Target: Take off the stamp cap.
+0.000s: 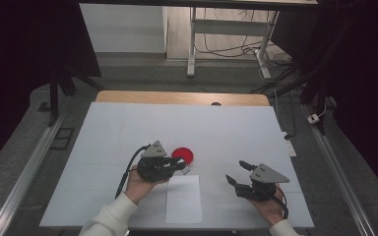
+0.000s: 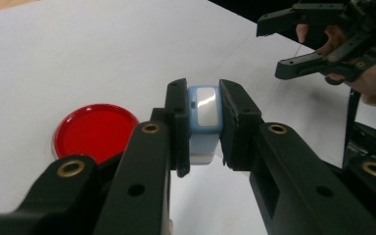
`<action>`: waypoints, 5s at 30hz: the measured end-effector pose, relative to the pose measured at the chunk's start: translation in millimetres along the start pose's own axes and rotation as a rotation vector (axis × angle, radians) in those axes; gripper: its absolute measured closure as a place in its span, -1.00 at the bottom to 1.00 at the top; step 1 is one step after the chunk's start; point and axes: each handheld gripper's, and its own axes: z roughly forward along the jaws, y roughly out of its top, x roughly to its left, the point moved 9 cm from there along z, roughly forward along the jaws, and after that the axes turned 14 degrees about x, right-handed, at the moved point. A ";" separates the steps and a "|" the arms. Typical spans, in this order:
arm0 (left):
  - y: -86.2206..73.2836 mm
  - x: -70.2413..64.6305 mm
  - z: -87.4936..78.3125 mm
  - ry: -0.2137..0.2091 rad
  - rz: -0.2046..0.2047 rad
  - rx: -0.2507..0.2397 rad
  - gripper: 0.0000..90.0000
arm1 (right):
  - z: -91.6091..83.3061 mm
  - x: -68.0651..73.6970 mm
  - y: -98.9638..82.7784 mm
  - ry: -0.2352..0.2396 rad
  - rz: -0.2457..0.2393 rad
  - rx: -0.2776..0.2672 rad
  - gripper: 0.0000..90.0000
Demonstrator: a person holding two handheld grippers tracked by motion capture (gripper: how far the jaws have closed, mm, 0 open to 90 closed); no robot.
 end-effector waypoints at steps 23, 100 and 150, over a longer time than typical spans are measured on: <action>4.3 1.0 8.0 -0.025 0.000 -0.006 0.67 | 20.6 30.9 13.0 0.005 -0.028 -0.001 -0.31; 8.1 -11.0 22.4 -0.052 0.014 0.002 0.67 | 71.9 88.6 40.3 0.019 -0.121 0.050 0.10; 8.8 -11.7 23.8 -0.041 0.015 -0.008 0.67 | 75.9 88.1 40.9 -0.028 -0.122 0.078 0.43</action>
